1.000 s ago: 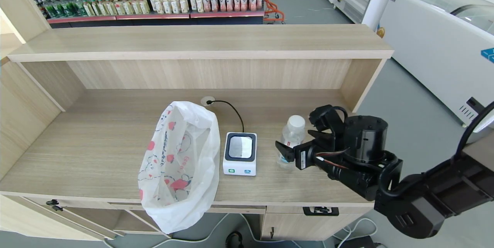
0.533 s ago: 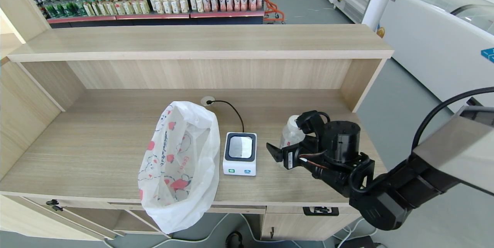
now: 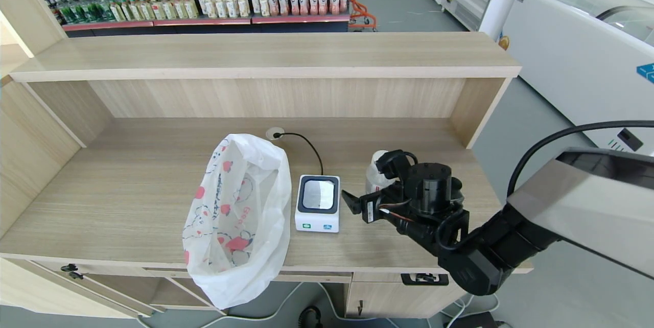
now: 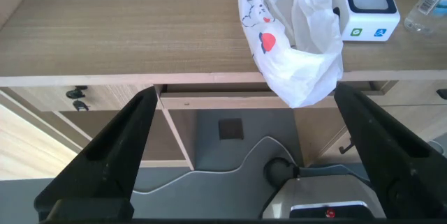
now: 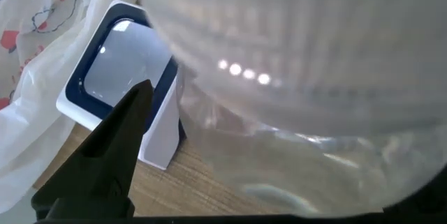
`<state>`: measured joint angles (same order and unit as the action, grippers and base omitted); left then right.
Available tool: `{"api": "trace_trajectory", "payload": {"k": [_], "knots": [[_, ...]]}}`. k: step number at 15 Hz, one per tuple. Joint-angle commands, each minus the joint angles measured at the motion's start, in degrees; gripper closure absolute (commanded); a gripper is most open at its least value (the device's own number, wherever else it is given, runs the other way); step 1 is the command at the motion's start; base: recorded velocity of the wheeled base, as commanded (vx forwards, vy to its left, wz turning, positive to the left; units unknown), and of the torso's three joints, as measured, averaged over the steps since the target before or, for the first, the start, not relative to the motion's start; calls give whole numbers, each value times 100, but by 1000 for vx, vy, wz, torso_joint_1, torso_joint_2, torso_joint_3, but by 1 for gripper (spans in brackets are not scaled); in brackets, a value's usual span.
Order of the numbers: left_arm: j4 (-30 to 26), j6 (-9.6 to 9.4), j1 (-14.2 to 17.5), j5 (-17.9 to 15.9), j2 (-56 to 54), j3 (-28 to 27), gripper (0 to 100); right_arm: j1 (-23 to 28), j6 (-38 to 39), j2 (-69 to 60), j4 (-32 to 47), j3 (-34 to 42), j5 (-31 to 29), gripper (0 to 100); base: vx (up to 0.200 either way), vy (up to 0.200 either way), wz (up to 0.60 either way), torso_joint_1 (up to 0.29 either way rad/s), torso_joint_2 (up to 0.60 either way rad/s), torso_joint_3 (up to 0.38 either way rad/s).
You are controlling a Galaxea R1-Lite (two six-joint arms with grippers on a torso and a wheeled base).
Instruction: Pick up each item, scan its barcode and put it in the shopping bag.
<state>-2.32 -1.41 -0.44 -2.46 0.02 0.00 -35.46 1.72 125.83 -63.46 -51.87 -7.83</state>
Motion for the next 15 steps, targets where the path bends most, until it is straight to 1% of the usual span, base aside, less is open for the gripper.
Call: {"api": "trace_trajectory", "payload": {"k": [1,4,7,8,15], "knots": [[-6,1,0,0,-2,0,0,-22,4,64,1,-157,0,0,0,0,0,0,0,0],[3,1,0,0,-2,0,0,-13,13,108,1,-376,9,0,0,0,0,0,0,0],[-6,1,0,0,-2,0,0,31,4,170,-87,-403,308,0,0,0,0,0,0,0],[-6,1,0,0,-2,0,0,39,-5,196,-96,-412,308,100,0,0,0,0,0,0],[-6,1,0,0,-2,0,0,206,-40,152,-43,-174,299,100,0,0,0,0,0,0]]}}
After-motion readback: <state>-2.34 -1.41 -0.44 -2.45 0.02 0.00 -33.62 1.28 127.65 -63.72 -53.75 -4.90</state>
